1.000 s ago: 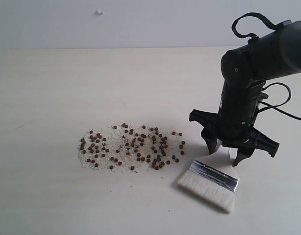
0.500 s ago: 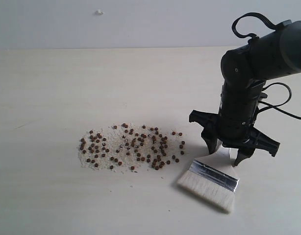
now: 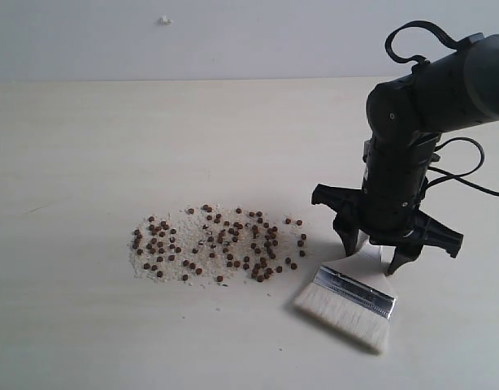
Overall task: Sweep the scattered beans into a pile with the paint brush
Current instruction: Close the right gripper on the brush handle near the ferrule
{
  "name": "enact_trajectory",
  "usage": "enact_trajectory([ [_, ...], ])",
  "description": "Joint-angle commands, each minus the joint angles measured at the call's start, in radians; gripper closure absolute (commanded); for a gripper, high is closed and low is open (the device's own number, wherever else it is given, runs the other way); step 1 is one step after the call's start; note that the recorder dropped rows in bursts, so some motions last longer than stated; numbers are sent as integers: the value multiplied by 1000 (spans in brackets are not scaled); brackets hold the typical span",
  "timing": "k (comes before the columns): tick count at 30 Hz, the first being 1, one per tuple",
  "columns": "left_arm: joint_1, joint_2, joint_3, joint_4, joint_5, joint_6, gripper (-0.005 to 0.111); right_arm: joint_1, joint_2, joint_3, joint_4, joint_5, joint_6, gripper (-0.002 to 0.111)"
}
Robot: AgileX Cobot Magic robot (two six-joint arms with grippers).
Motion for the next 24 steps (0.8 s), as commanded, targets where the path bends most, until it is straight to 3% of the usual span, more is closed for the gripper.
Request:
enact_trajectory([
  [1, -5, -8, 3, 0, -1, -9, 107, -3, 9, 7, 4, -1, -12, 55],
  [13, -5, -8, 3, 0, -1, -9, 107, -3, 9, 7, 4, -7, -31, 59],
  [24, -5, -8, 3, 0, -1, -9, 107, -3, 9, 7, 4, -7, -31, 91],
])
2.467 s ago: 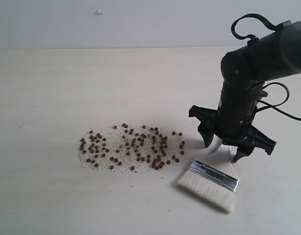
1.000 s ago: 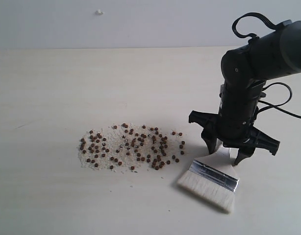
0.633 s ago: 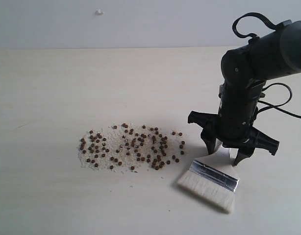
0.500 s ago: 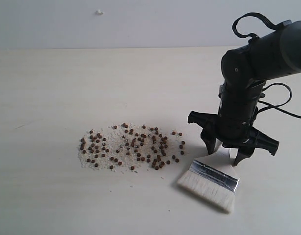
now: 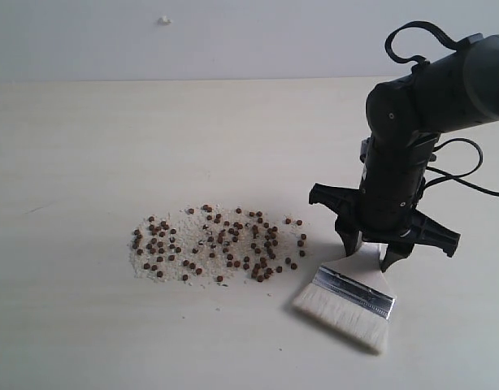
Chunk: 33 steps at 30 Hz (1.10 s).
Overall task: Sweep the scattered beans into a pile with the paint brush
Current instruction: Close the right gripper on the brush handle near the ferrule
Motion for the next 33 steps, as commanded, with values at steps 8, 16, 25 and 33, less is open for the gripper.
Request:
enact_trajectory([
  [8, -5, -8, 3, 0, -1, -9, 107, -3, 9, 7, 1, 3, -5, 108],
  [16, -5, -8, 3, 0, -1, -9, 107, -3, 9, 7, 3, -4, -7, 108],
  [25, -5, -8, 3, 0, -1, -9, 107, -3, 9, 7, 11, -20, -9, 108],
  [33, -5, -8, 3, 0, -1, -9, 107, -3, 9, 7, 11, -20, -9, 108],
])
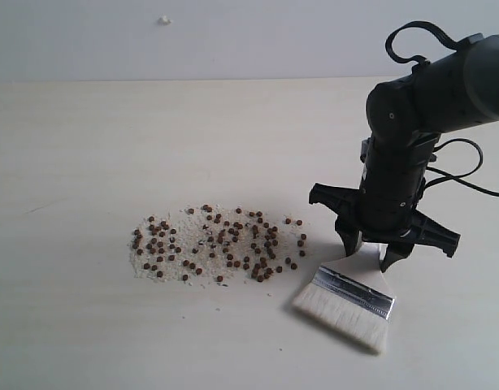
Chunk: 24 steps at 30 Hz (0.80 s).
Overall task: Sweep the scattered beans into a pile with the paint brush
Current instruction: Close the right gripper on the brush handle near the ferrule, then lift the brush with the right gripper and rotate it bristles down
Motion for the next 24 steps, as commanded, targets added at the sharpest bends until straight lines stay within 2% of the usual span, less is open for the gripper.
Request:
enact_trajectory([
  [1, -5, -8, 3, 0, -1, -9, 107, -3, 9, 7, 4, -14, -9, 108],
  [12, -5, -8, 3, 0, -1, -9, 107, -3, 9, 7, 9, -16, -9, 108],
  [19, -5, -8, 3, 0, -1, -9, 107, -3, 9, 7, 9, -132, -12, 108],
  [24, -5, -8, 3, 0, -1, -9, 107, -3, 9, 7, -82, -132, -103, 108],
])
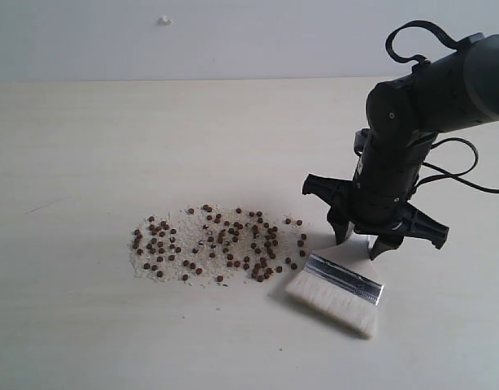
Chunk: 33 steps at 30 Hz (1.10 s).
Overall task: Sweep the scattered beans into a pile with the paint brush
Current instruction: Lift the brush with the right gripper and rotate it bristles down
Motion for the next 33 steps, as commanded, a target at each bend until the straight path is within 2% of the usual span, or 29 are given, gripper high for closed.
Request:
enact_trajectory([
  [1, -5, -8, 3, 0, -1, -9, 107, -3, 11, 7, -119, -44, -107, 108],
  [4, -5, -8, 3, 0, -1, -9, 107, -3, 11, 7, -230, -16, -172, 108],
  [10, -5, -8, 3, 0, -1, -9, 107, -3, 11, 7, -328, 96, -293, 108],
  [16, -5, -8, 3, 0, -1, -9, 107, -3, 11, 7, -425, 191, -324, 108],
  [33, -5, -8, 3, 0, -1, -9, 107, -3, 11, 7, -465, 200, -322, 108],
])
